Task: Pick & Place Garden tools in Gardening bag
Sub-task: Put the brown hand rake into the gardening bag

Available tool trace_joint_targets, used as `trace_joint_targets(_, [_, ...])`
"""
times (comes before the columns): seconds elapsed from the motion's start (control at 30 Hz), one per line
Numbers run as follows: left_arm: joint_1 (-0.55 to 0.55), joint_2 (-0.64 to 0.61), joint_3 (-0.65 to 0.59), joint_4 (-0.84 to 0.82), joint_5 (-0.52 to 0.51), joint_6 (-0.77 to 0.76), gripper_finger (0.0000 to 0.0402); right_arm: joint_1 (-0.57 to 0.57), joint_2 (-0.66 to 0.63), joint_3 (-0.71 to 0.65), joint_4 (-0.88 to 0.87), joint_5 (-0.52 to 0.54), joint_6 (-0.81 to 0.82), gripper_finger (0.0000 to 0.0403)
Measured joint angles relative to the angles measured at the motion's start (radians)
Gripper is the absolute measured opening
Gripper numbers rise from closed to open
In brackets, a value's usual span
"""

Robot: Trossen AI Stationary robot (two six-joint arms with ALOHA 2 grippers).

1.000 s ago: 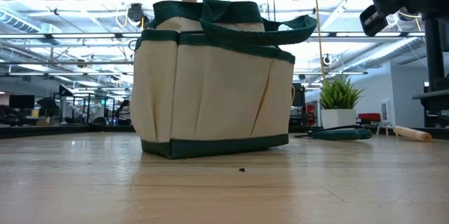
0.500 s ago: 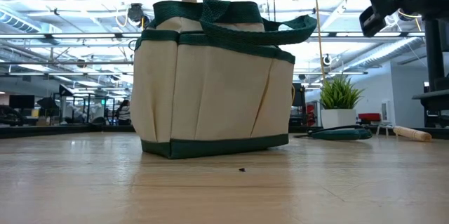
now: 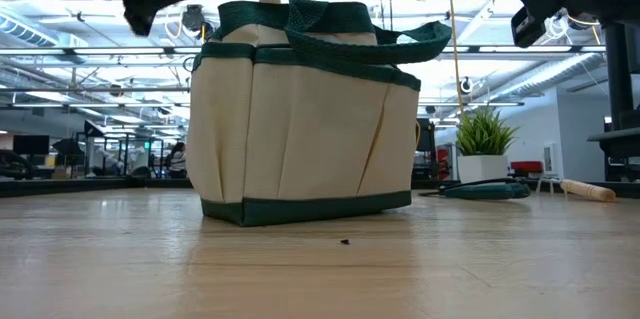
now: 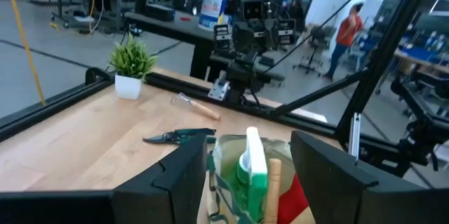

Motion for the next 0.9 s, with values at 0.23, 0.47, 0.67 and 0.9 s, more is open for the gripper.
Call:
trace_joint_targets(0.23, [0.000,-0.114,-0.192,0.164,0.000,0.004,0.0212,0.000,0.100,0.101,-0.053,0.023,-0.046,0.0130])
trace_joint_targets(0.47, [0.000,-0.190,-0.322,0.282,0.000,0.004,0.0212,0.000,0.247,0.276,-0.272,0.078,-0.080,0.0130])
trace_joint_targets(0.67, [0.000,-0.212,-0.357,0.313,0.001,0.024,0.0212,-0.001,0.381,0.417,-0.417,0.108,-0.087,0.0130])
trace_joint_targets(0.9, [0.000,-0.212,-0.357,0.312,0.002,0.075,0.0212,-0.010,0.494,0.500,-0.487,0.184,-0.109,0.0130])
